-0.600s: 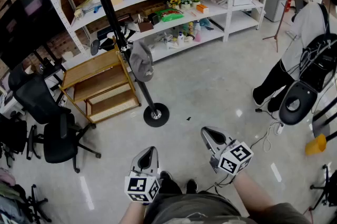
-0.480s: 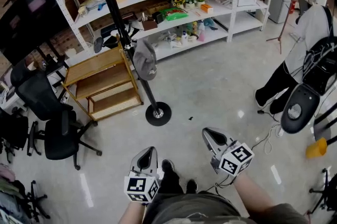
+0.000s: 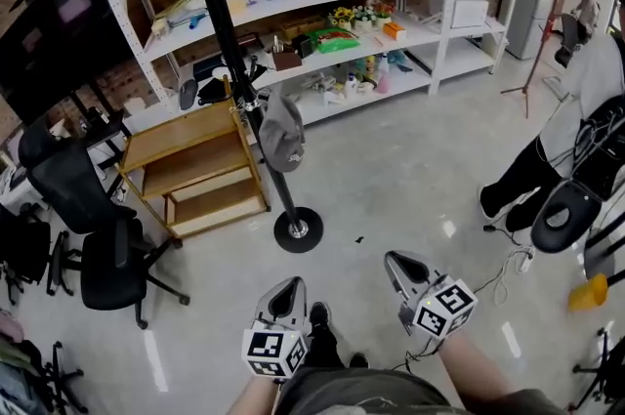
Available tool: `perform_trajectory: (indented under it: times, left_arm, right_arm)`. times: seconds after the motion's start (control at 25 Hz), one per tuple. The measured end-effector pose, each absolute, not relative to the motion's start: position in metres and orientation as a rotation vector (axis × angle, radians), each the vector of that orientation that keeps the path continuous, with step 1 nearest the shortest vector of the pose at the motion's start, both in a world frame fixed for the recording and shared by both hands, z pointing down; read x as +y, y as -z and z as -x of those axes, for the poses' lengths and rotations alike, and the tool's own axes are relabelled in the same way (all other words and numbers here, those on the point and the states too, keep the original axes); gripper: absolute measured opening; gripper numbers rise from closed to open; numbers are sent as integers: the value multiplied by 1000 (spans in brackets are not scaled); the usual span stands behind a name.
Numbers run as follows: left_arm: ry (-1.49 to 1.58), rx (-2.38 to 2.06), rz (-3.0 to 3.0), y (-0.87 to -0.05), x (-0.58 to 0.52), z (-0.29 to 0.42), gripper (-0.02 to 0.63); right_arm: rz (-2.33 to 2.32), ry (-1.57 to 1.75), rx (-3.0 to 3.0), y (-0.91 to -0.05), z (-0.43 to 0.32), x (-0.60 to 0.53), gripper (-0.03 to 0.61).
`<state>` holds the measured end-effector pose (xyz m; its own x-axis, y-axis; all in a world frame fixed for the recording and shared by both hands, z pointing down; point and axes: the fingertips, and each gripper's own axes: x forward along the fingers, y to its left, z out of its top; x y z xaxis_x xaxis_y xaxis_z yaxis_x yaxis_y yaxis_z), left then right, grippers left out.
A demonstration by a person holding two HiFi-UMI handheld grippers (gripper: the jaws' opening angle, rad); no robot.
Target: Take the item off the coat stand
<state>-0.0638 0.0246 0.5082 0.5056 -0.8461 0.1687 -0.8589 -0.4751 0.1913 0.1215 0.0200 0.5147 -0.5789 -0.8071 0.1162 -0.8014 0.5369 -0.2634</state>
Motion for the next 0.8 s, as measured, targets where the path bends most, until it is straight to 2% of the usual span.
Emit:
perform_trajectory:
  times: [0.8]
  left_arm:
    - [-10, -1441, -2546, -482, -143, 88, 8]
  right_arm:
    - [1443, 437, 2688, -501, -93, -141, 15]
